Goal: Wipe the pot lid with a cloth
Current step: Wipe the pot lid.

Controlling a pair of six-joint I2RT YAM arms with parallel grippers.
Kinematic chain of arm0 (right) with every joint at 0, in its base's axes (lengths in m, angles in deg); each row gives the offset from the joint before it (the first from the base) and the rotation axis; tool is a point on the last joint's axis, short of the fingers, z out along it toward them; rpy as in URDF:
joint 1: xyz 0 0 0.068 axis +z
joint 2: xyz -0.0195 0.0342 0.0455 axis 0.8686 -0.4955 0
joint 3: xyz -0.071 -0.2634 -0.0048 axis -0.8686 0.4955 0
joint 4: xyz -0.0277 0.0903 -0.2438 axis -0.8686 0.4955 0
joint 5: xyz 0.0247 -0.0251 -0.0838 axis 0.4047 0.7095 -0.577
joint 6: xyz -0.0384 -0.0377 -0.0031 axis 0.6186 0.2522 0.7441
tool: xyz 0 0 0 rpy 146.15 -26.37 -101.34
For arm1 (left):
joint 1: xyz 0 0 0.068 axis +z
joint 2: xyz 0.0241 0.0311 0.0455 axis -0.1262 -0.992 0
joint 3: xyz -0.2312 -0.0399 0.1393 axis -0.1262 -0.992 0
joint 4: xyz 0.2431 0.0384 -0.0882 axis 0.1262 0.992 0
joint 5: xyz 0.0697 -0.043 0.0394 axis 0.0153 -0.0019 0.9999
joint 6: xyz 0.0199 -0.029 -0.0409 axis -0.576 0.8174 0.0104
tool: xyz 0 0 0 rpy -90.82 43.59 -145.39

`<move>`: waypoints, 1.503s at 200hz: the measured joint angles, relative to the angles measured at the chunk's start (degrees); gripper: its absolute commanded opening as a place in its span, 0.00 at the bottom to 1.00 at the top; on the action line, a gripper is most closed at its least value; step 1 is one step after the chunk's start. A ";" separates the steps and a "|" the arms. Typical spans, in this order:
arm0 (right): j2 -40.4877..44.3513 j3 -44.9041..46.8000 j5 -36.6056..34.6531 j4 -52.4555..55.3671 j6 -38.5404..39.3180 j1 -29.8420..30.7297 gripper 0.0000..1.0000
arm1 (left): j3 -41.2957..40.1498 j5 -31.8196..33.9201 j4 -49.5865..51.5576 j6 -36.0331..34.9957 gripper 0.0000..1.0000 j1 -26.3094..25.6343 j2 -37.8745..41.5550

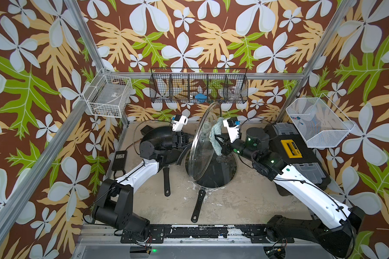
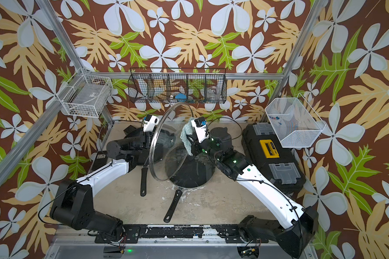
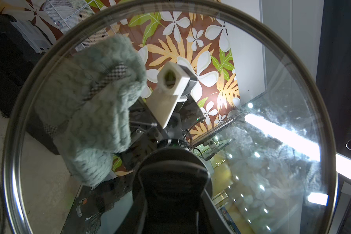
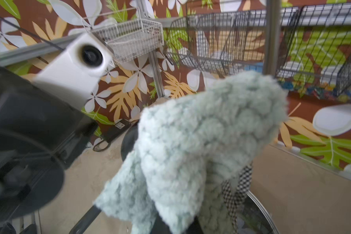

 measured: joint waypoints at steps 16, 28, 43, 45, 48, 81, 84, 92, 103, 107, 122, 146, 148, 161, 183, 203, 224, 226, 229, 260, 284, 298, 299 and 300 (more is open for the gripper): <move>-1.86 -5.88 1.40 0.52 1.64 -0.17 0.00 | 0.00 -0.04 -0.28 -0.24 0.00 0.00 -0.33; -2.71 -9.29 2.78 0.98 2.49 -0.22 0.00 | 0.13 -0.17 -0.28 -0.44 0.00 0.00 -0.81; -3.32 -12.24 4.24 1.29 3.30 0.70 0.00 | 0.44 -0.35 -0.24 -0.52 0.00 0.00 -1.81; -3.34 -12.44 4.33 1.31 3.48 0.87 0.00 | 0.46 -0.35 -0.24 -0.55 0.00 0.00 -1.97; -3.41 -12.81 4.57 1.40 3.82 1.22 0.00 | 0.50 -0.37 -0.24 -0.61 0.00 0.02 -2.14; -2.64 -12.96 6.97 1.86 6.12 6.16 0.00 | 1.75 -0.22 -0.33 -0.68 0.00 0.15 -4.31; -2.45 -12.68 6.93 1.90 6.49 6.86 0.00 | 1.88 -0.20 -0.37 -0.68 0.00 0.17 -4.48; -1.99 -11.98 6.60 2.03 6.99 8.41 0.00 | 2.25 -0.04 -0.81 -0.66 0.00 0.22 -4.92; -0.96 -10.23 6.58 1.97 7.48 10.54 0.00 | 2.45 0.09 -1.92 -0.63 0.00 0.28 -5.49; -0.55 -9.44 6.49 1.70 7.56 11.17 0.00 | 2.45 0.02 -2.45 -0.52 0.00 0.31 -5.68; 1.36 -5.51 6.93 1.07 8.07 13.27 0.00 | 2.45 -0.72 -3.89 0.00 0.00 0.39 -6.43; 3.91 1.11 9.31 0.33 7.39 14.88 0.00 | 2.25 -2.08 -4.13 1.07 0.00 0.42 -7.15; 4.04 1.55 9.62 0.31 7.17 14.93 0.00 | 2.25 -2.12 -4.13 1.09 0.00 0.42 -7.17; 4.55 3.43 10.38 0.22 6.73 15.26 0.00 | 2.25 -2.23 -4.17 1.16 0.00 0.42 -7.23; 4.48 3.52 9.53 -0.09 6.56 15.32 0.00 | 2.25 -2.19 -4.39 1.55 0.00 0.46 -7.23; 3.28 0.15 6.45 0.57 7.02 14.86 0.00 | 2.25 -2.08 -4.39 2.71 0.00 0.61 -7.23; 1.84 -4.24 3.80 0.24 7.45 12.26 0.00 | 2.14 -2.01 -4.42 2.71 0.00 0.63 -7.23; 1.66 -4.68 3.65 0.26 7.45 11.87 0.00 | 2.10 -2.01 -4.46 2.71 0.00 0.63 -7.23; 1.38 -5.35 3.45 0.17 7.45 11.30 0.00 | 1.99 -2.01 -4.52 2.73 0.00 0.63 -7.23; -1.99 -10.91 0.98 -0.63 7.63 5.42 0.00 | 1.40 -1.99 -4.39 4.28 0.00 0.63 -7.23; -4.37 -12.07 -0.66 -0.61 6.86 0.87 0.00 | 1.51 -1.70 -4.42 5.53 0.00 0.66 -7.23; -5.18 -11.08 -1.40 -0.52 6.47 -1.40 0.00 | 1.51 -1.77 -4.44 5.92 0.00 0.76 -7.23; -5.25 -10.93 -1.60 -0.55 6.40 -1.62 0.00 | 1.51 -1.77 -4.44 5.92 0.00 0.76 -7.23; -5.27 -10.84 -1.68 -0.52 6.38 -1.70 0.00 | 1.51 -1.77 -4.44 5.95 0.00 0.76 -7.23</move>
